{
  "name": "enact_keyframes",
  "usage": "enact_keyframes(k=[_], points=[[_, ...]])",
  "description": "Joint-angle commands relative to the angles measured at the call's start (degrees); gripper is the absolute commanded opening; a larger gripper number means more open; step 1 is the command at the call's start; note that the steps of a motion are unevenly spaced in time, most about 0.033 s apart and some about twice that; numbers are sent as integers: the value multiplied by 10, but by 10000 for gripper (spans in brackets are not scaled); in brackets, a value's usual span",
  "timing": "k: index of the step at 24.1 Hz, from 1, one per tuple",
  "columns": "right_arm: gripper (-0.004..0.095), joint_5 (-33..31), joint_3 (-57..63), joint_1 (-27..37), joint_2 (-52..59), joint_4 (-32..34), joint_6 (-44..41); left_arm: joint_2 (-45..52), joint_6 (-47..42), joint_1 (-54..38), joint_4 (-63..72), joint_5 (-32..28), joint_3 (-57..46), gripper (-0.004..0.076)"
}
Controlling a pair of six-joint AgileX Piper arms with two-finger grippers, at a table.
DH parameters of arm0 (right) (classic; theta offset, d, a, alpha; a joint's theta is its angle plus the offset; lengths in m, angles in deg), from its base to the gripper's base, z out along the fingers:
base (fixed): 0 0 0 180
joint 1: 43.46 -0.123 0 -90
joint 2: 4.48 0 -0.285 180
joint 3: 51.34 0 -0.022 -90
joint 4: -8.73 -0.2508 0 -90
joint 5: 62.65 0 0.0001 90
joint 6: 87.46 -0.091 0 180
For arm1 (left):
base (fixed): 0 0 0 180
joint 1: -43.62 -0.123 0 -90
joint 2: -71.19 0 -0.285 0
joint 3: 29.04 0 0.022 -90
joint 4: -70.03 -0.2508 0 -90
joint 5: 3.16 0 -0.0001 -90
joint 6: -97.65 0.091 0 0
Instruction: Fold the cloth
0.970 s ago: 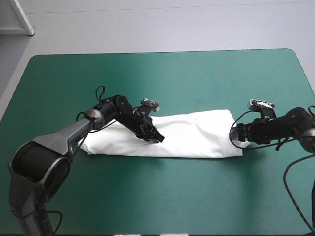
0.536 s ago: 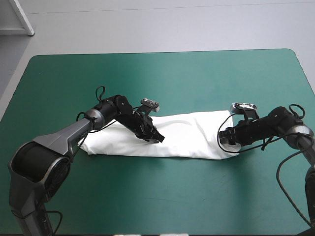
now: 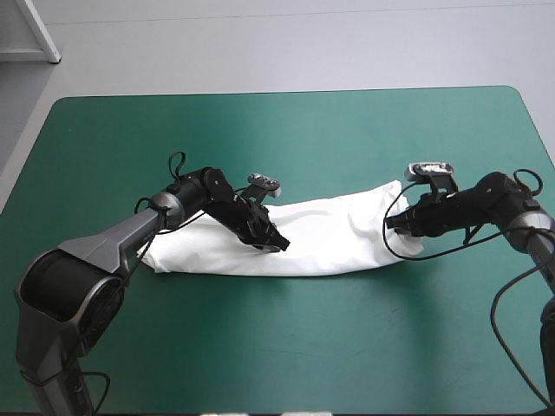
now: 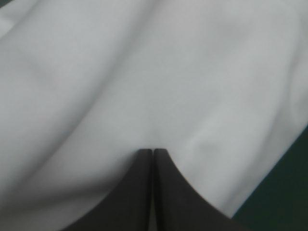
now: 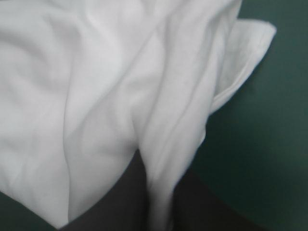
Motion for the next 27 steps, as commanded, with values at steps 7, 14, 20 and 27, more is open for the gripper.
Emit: enact_keyframes(k=[7, 14, 20, 27], points=[[-17, -57, -88, -1, 80, -39, -6, 18, -7, 6, 7, -3, 10, 19], [-16, -77, -166, -81, 70, -44, -41, 168, -129, -42, -245, 121, 234, 19], [-15, -77, -257, -205, 6, -14, -95, 229, -192, -76, -383, 213, 368, 19], [-15, -78, -417, -343, -136, 14, -150, 272, -198, -81, -381, 226, 417, 19]])
